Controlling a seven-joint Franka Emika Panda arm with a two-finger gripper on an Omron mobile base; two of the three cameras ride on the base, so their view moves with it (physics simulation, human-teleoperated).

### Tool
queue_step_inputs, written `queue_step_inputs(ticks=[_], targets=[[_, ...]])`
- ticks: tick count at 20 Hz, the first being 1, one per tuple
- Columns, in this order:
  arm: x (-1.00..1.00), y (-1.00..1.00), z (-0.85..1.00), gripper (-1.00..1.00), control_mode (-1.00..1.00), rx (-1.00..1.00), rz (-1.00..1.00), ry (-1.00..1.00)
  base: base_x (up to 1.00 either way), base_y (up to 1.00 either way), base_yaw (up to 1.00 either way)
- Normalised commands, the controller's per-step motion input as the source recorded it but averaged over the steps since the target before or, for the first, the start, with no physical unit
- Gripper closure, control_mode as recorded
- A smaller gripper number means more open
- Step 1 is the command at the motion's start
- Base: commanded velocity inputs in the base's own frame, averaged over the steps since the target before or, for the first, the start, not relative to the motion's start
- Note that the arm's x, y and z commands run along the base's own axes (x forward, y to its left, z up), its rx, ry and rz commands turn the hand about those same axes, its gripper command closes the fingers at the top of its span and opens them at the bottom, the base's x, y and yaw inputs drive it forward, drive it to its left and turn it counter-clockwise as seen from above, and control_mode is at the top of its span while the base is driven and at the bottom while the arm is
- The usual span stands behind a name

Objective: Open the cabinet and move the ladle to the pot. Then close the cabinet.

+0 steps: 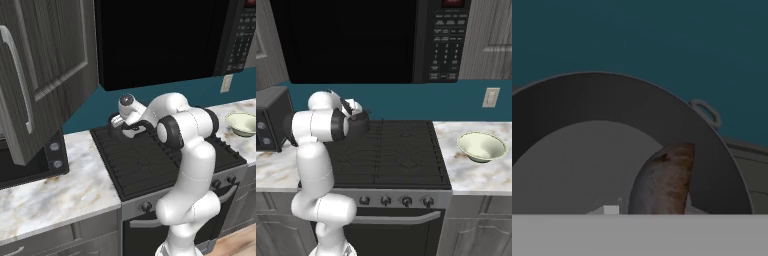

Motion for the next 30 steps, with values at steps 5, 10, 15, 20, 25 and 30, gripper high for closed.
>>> queue_step_inputs(ticks=[5,10,15,20,25,30], targets=[[0.0,0.0,-0.16,-1.0,-1.0,0.0,-0.03,0.0,0.0,0.0,0.0],[0.0,-0.01,-0.03,-1.0,-1.0,0.0,-0.03,-0.01,0.0,0.0,0.0],[-0.04,-0.07,0.0,-1.0,-1.0,0.0,-0.03,-0.05,0.0,0.0,0.0],[-0.25,-0.13,0.0,-1.0,-1.0,0.01,-0.03,-0.08,0.0,0.0,0.0],[-0.39,-0.19,0.0,-1.0,-1.0,0.04,-0.03,-0.06,0.0,0.0,0.0],[-0.48,-0.1,0.02,-1.0,-1.0,0.07,-0.04,-0.02,0.0,0.0,0.0]])
